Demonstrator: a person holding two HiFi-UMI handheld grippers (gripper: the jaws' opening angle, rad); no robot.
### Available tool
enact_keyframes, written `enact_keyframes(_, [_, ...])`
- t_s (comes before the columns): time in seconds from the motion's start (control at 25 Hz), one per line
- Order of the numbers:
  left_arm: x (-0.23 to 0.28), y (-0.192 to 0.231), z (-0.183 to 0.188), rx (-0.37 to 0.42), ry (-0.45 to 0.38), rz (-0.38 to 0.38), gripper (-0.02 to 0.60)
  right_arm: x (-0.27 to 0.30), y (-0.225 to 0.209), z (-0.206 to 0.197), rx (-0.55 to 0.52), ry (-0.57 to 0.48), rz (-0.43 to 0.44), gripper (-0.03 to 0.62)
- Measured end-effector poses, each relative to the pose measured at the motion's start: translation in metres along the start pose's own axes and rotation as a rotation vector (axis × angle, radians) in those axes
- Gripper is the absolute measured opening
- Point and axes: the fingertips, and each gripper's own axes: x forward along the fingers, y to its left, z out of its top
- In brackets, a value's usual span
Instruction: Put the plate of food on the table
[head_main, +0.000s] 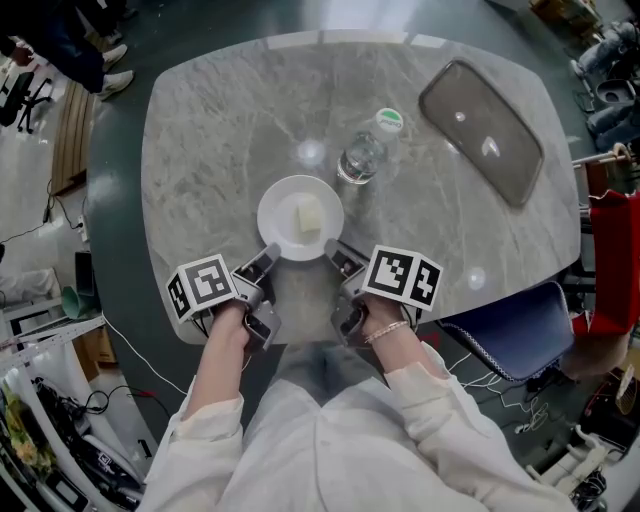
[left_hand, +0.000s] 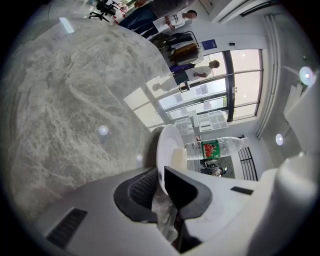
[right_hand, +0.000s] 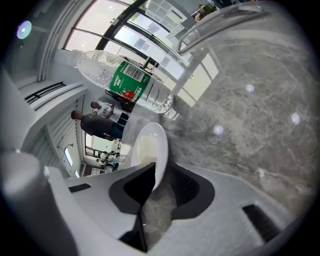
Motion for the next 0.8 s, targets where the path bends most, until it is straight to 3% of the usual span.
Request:
enact_keyframes(0.36, [-0.006,0.006,-0.001,0.006,-0.002,0.024,0.034,-0.005,-0.004,0.002,0.017,-0.013,0.003,0.078])
enact_keyframes(0.48, [-0.014,0.005,-0.002,0.046,-0.007,0.012,0.044,-0.012,-0.002,0.000,-0.023,-0.017,-0.006,0.086])
enact_keyframes(0.64, [-0.028,-0.008,-0.008,0.218,-0.010,0.016,0.044,-0.029,0.012,-0.001,-0.102,-0.028,0.027,0.095])
enact_keyframes(0.8, [-0.041,-0.036,-0.010,0.460,-0.053,0.004,0.043,-0.055,0.037,0.003,-0.190,-0.053,0.102,0.087])
